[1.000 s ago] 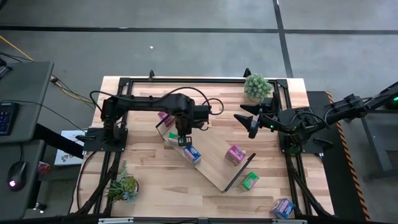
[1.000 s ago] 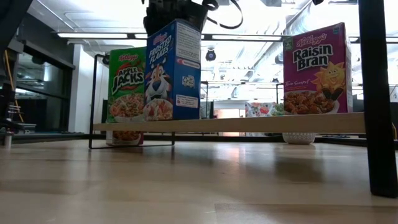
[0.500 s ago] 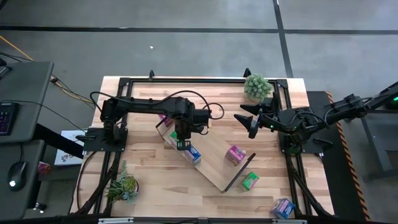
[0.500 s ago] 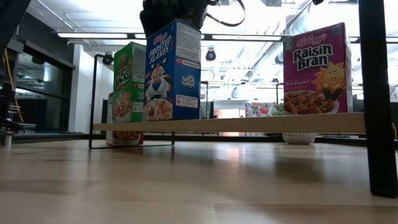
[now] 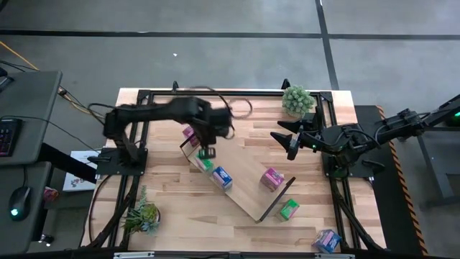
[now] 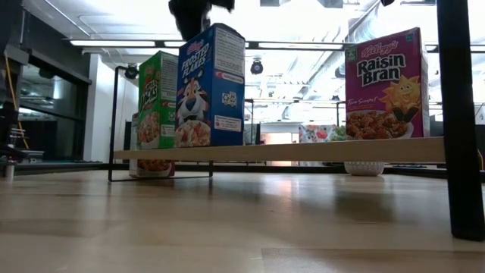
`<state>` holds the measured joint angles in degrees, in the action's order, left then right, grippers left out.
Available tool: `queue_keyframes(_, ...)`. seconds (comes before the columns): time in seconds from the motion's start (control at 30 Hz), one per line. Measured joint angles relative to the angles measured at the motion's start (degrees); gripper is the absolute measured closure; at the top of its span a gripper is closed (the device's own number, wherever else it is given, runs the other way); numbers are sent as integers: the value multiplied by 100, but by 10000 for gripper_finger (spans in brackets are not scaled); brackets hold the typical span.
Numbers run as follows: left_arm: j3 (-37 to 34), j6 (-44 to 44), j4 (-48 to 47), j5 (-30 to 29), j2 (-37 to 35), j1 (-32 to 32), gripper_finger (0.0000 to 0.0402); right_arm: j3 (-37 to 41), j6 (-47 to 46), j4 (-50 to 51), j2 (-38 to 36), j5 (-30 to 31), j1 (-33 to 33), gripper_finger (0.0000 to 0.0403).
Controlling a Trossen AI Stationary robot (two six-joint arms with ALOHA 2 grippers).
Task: Stack cereal on shelf
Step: Put the violet cereal box on the shelf aligned with the other violet cereal box
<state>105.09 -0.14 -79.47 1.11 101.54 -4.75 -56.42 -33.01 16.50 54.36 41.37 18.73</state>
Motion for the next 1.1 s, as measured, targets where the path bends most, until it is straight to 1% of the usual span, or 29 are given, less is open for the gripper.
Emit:
queue_keyframes(0.07, -5, 70, 314, -12, -383, -100, 401, 0, -20, -1, -1, 2, -1, 114)
queue_keyframes(0.13, -69, 81, 880, -14, -829, -189, 401, 0, -61, -1, 0, 2, -1, 114)
queue_keyframes(0.2, -294, 76, 1547, -25, -1337, -275, 401, 0, -70, -18, -1, 4, 0, 114)
queue_keyframes(0.27, -682, 35, 2366, -40, -1876, -345, 401, 0, -143, -12, 1, 2, 0, 114)
queue_keyframes(0.33, -1196, -21, 3097, -83, -2439, -401, 401, 0, -164, -19, 1, 6, -1, 114)
queue_keyframes(0.53, -3104, -512, 5202, -647, -4095, -429, 401, 0, -151, -41, 1, 109, -1, 114)
queue_keyframes(0.63, -4010, -809, 5889, -958, -4774, -429, 401, 0, -151, -43, 1, 124, -1, 114)
queue_keyframes(0.7, -4470, -973, 6183, -1171, -5111, -429, 401, 0, -151, -45, 1, 159, 0, 114)
queue_keyframes(0.8, -4865, -1073, 6316, -1575, -5407, -429, 401, 0, -164, -47, 1, 193, 0, 114)
queue_keyframes(0.87, -4891, -1219, 6109, -1820, -5424, -459, 398, 0, -163, -47, 1, 207, 1, 114)
queue_keyframes(0.9, -4855, -1320, 5882, -1838, -5395, -525, 393, 0, -166, -47, 1, 210, 1, 114)
queue_keyframes(1.0, -4589, -1490, 5004, -1660, -5163, -861, 360, 0, -166, -47, 1, 245, 0, 114)
queue_keyframes(1.1, -4327, -1588, 4100, -1307, -4805, -1312, 307, 0, -166, -49, 1, 279, 1, 114)
